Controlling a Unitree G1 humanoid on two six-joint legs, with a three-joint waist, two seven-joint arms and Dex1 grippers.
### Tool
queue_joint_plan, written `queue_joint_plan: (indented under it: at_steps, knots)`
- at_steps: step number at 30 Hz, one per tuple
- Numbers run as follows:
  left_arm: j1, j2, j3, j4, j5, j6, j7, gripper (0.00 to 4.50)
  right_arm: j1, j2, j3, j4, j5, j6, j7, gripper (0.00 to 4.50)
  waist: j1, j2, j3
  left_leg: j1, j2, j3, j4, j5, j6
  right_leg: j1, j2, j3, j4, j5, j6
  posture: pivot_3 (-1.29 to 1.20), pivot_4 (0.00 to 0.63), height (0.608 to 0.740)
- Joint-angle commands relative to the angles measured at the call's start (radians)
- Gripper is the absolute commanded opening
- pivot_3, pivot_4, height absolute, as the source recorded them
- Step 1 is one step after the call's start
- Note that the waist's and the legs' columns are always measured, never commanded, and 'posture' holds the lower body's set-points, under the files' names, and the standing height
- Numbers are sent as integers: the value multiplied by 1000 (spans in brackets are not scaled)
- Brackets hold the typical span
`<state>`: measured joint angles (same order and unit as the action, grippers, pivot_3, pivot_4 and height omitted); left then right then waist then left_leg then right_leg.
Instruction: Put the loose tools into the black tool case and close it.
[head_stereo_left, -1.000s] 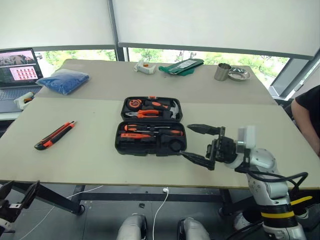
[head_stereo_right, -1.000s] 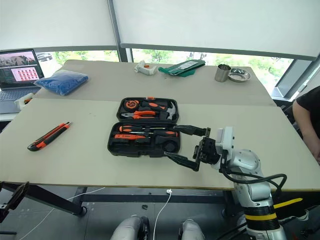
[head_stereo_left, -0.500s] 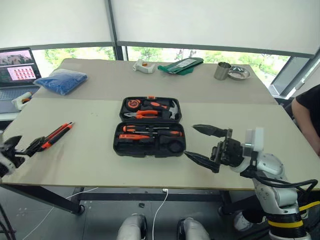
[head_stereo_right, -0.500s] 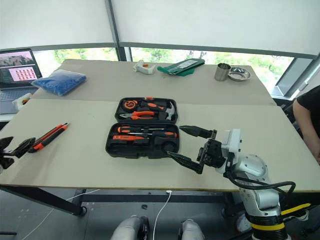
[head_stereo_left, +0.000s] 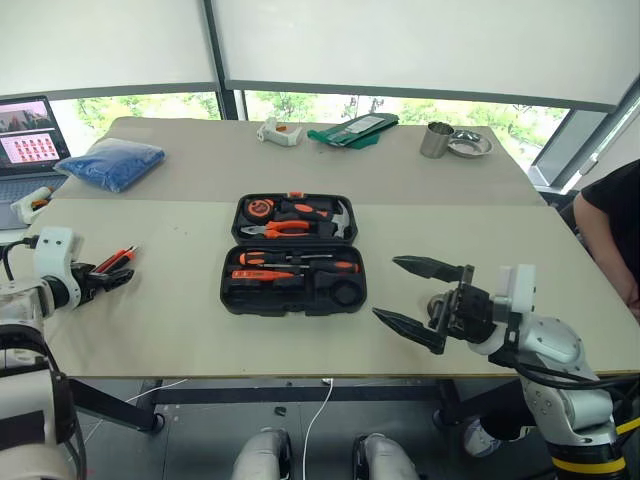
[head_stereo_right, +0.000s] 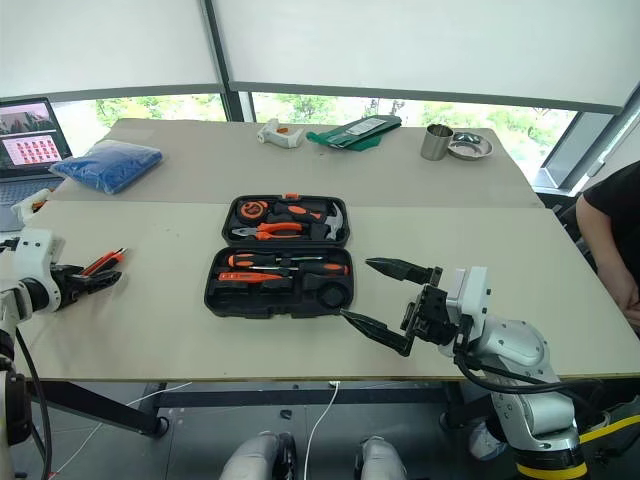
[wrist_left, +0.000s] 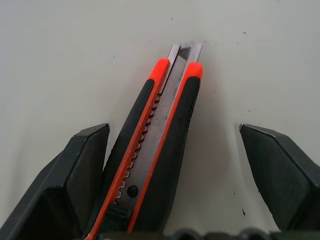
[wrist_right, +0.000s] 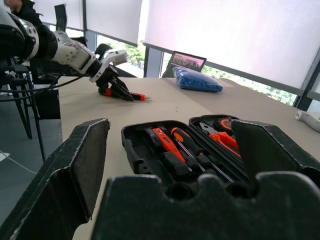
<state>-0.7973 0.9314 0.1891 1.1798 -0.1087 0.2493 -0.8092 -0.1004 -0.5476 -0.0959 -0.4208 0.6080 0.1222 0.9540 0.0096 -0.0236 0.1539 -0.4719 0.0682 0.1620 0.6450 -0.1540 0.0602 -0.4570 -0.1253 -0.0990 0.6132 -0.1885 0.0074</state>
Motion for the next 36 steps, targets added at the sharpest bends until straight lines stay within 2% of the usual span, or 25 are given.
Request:
queue_joint_plan:
  at_steps: [1,3,7,11,15,19,22,27,32,36]
  knots:
    - [5,26,-5,39,11,47,-57,3577,5,-18,-38,-51,25,7,-14,4500,0,0,0,1,0,0,0,0,0,0,0,0,0,0,0,0,150,740]
    - [11,31,1,38,4,58,-82,2758,8,-22,-39,-54,28,9,-16,4500,1,0,0,1,0,0,0,0,0,0,0,0,0,0,0,0,150,740]
    - [35,47,24,27,-14,68,-126,1430,1,-27,-36,-49,35,22,-10,4500,2,0,0,1,0,0,0,0,0,0,-1,0,0,0,0,0,150,740]
    - [73,40,75,-13,-63,-19,-196,1427,-23,-30,-28,-22,37,27,8,4500,-1,0,0,2,0,0,0,0,0,0,-1,1,0,0,0,0,150,740]
    - [114,-10,162,-168,-191,-157,-370,1427,-41,-37,-31,2,40,28,24,4500,5,0,0,2,0,0,0,0,0,0,-1,1,0,0,-1,0,150,740]
    - [165,-63,123,-453,-273,-92,-523,1427,-34,-58,-62,10,46,32,34,4500,17,-4,1,-2,0,-1,4,0,0,0,-3,-3,0,2,-3,0,150,740]
    - [158,-105,46,-694,-353,62,-610,1427,-8,-106,-102,21,45,27,64,4500,19,-4,1,-4,-1,-1,7,-1,2,0,-4,-2,0,3,-2,0,150,740]
    - [132,-136,-155,-875,-268,69,-665,1427,33,-189,-144,71,17,-2,139,4500,25,-4,1,-4,-1,0,14,-4,6,7,-3,-2,2,2,2,0,150,740]
    - [72,-208,-326,-895,-99,3,-573,1427,42,-191,-152,64,15,5,134,4500,17,-4,1,-3,-1,-1,16,-3,6,6,-2,-1,7,1,2,0,150,740]
    - [40,-255,-393,-838,-32,-94,-565,1427,59,-177,-145,38,12,9,115,4500,15,-4,1,-3,-1,-1,16,-3,6,5,-2,1,8,1,2,0,150,740]
